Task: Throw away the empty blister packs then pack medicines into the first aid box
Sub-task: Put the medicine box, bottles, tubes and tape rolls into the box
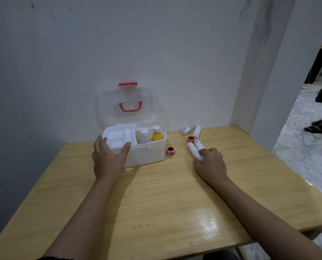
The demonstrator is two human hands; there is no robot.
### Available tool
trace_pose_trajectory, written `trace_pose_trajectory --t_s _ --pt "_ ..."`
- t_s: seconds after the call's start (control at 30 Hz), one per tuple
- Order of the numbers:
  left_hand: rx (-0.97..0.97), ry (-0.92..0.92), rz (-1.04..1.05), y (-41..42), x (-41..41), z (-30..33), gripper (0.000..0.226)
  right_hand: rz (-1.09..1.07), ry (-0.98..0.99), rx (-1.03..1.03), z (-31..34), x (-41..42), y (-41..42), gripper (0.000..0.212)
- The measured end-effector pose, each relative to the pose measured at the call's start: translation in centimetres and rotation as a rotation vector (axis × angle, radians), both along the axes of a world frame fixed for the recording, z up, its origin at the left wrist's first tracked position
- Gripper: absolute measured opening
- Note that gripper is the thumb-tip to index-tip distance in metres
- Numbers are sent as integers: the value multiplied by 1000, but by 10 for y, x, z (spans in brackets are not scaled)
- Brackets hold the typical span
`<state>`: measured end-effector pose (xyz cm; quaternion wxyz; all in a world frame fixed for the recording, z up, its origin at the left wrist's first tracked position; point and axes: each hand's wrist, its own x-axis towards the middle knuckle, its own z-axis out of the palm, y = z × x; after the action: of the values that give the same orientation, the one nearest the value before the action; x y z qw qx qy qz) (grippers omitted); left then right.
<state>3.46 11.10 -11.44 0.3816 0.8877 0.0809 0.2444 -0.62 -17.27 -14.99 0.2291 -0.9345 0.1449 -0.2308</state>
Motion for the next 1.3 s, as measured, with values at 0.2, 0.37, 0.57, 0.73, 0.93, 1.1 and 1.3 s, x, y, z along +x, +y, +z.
trace_pose_trajectory --t_s 0.2,0.37,0.57,0.73,0.93,1.1,1.3 --pt "20 16 -13 2 0 1 86 92 -25 52 5 1 -1 33" --pt "160 70 -12 11 4 6 86 194 -150 160 47 3 -12 28" --pt "243 103 -73 20 17 14 84 388 -197 175 123 40 -4 25" --pt "221 205 -164 27 26 16 89 611 51 -26 155 91 23 24" --pt "204 187 -164 27 26 14 87 769 380 -254 159 136 51 25" --pt "181 158 -151 27 27 11 87 803 452 -265 153 153 66 34" --pt "178 126 -142 26 28 8 87 822 405 -300 153 159 65 32"
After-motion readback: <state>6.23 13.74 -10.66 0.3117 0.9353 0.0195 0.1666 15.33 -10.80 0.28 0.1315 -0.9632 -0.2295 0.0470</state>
